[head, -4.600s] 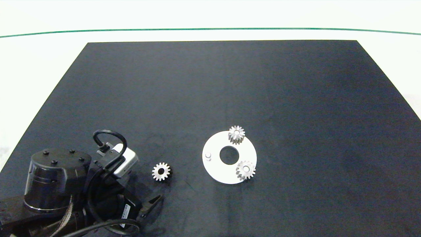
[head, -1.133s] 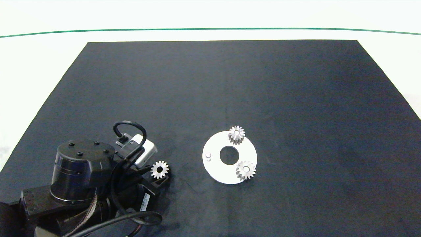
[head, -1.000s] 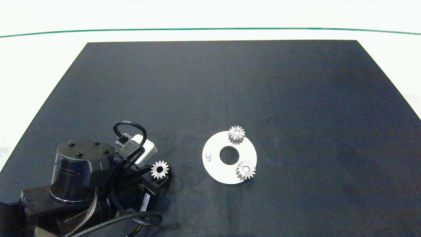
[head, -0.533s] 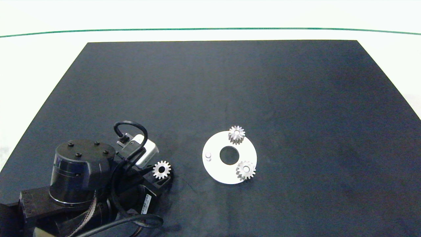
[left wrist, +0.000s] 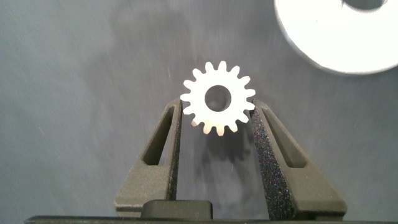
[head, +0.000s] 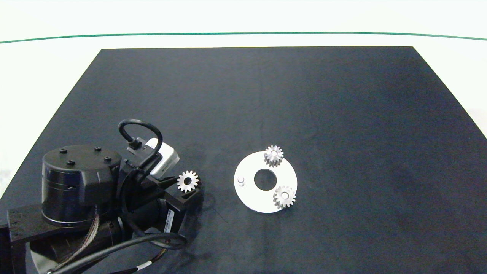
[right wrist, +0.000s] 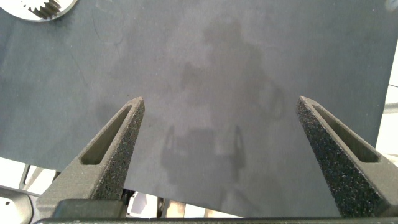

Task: Install three planetary gears onto the carrier pins

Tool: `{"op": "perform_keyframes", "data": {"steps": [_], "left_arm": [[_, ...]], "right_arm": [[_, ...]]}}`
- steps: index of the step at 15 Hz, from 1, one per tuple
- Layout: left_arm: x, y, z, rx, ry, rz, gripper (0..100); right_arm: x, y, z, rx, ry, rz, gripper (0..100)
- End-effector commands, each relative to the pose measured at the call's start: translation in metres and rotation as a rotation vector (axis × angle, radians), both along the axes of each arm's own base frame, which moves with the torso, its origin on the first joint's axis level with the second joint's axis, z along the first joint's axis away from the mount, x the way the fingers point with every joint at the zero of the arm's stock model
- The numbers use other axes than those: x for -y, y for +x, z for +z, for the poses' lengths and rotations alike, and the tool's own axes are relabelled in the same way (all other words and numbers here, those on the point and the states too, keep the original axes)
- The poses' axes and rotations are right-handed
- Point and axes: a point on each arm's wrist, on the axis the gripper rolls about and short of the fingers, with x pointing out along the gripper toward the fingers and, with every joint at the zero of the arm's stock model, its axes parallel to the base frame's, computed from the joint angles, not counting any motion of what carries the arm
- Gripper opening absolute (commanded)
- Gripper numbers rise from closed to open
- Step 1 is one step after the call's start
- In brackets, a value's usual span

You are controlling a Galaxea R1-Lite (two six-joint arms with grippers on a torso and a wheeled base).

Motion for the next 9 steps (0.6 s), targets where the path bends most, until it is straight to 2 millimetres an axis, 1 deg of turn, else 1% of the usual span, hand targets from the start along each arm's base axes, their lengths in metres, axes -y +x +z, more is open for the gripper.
{"op": "perform_keyframes", "data": {"steps": [1,4,6,7,9], "left_arm": [[0.01,-0.007,0.007,0.023,-0.018,-0.054,0],[0.025,-0.013,0.014,0.037,-0.032,-0.119,0],[0.034,-0.012,0.023,0.06,-0.052,-0.141,0],[0.038,-0.012,0.023,0.058,-0.051,-0.153,0],[0.045,-0.013,0.016,0.044,-0.029,-0.16,0]], "right_arm": [[0.0,0.0,0.004,0.007,0.0,-0.002,100],[0.0,-0.001,0.008,0.017,0.004,-0.002,100],[0.0,-0.001,0.009,0.021,-0.001,-0.002,100],[0.0,-0.001,0.01,0.024,-0.001,-0.001,100],[0.0,-0.001,0.01,0.022,-0.002,-0.001,100]]}}
